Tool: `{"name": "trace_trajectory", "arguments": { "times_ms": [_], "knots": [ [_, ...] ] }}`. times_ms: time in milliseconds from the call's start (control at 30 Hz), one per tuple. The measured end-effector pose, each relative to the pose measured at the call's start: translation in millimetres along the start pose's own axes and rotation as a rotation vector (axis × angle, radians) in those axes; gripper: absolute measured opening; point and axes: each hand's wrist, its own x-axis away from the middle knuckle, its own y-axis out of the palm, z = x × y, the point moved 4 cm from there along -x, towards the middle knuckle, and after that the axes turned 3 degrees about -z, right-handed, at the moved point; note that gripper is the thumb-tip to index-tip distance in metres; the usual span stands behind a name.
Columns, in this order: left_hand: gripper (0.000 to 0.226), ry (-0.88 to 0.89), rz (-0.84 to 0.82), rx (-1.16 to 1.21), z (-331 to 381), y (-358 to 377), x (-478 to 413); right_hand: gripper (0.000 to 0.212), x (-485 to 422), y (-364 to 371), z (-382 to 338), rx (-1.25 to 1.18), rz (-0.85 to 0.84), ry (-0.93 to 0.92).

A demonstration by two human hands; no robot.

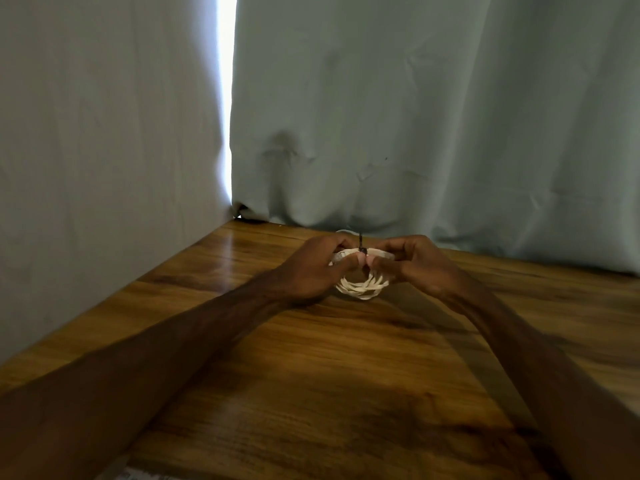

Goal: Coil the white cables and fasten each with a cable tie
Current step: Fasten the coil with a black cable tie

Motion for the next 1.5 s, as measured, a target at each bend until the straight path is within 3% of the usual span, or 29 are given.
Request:
{"name": "trace_trajectory", "arguments": {
  "times_ms": [233, 367, 467, 633, 767, 1100, 1500],
  "knots": [
    [0.033, -0.17, 0.034, 0.07, -13, 8, 3, 0.01, 7, 1, 13, -0.097, 0.116, 0.108],
    [0.032, -0.24, 0.098, 0.137, -18, 16, 8, 0.011, 28, 0, 17, -0.187, 0.272, 0.246],
    [0.031, -0.189, 0.086, 0.021, -4, 20, 16, 0.008, 54, -10, 16, -0.029, 0.338, 0.275],
    [0.028, -0.118, 0.051, 0.036, 44, 45, 45, 0.01, 119, -36, -2, 0.314, 0.253, 0.263],
    [0.026, -0.033, -0.044, 0.032, 97, 75, 62, 0.016, 184, -63, -15, 0.463, 0.35, 0.354],
    [0.013, 0.099, -0.138, 0.036, 228, 165, 57, 0.02, 337, -141, -30, 0.457, 0.698, 0.464],
    [0.01, 0.271, -0.32, 0.005, 364, 286, 38, 0.021, 460, -232, -16, 0.519, 0.754, 0.657]
  ]
}}
